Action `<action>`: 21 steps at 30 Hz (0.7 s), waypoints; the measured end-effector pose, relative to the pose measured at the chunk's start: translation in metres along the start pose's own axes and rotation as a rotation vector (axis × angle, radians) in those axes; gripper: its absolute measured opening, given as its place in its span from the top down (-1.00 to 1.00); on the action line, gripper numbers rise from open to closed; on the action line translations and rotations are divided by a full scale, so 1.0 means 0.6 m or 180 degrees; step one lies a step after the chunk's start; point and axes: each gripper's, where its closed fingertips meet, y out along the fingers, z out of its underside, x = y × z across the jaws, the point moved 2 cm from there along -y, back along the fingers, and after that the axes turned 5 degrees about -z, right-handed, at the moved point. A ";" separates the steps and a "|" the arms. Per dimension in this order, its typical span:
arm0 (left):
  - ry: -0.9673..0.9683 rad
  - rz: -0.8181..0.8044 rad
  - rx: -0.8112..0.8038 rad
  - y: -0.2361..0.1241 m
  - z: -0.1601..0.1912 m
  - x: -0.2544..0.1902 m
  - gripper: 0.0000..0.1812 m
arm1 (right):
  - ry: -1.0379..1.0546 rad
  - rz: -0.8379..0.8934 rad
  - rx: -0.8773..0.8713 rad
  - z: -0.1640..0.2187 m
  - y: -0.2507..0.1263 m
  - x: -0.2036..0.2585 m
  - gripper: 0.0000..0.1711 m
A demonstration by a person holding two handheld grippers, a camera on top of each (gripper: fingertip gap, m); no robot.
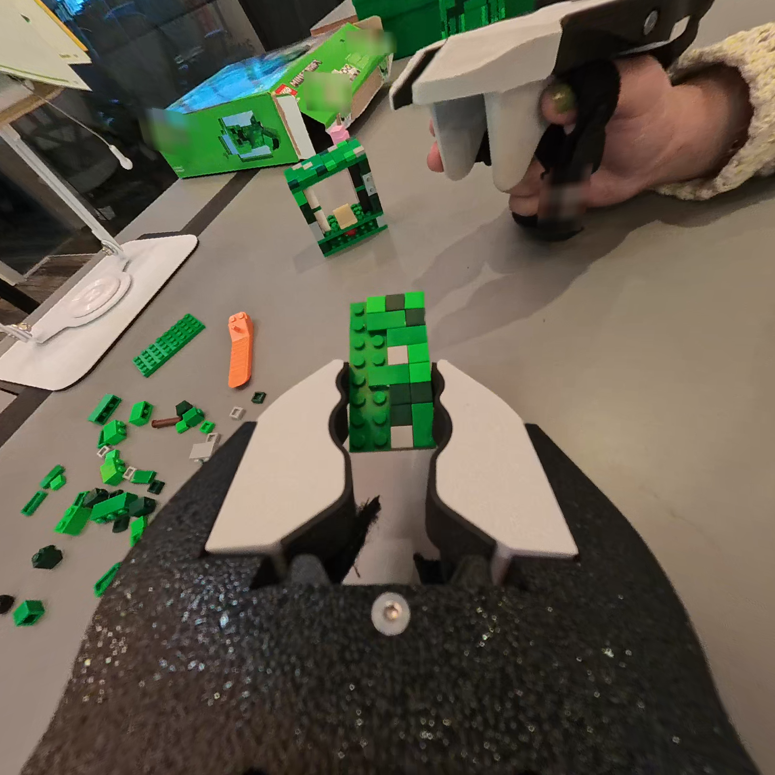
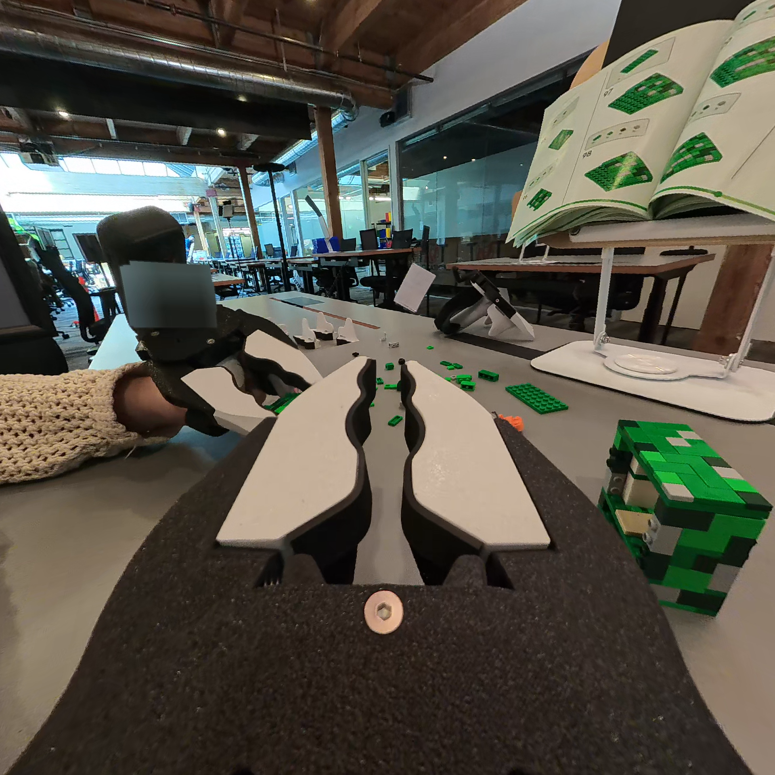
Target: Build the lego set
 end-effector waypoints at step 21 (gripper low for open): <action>0.0079 0.0002 0.0105 0.006 0.014 -0.001 0.60 | 0.0007 0.0006 0.0048 0.003 0.002 0.000 0.89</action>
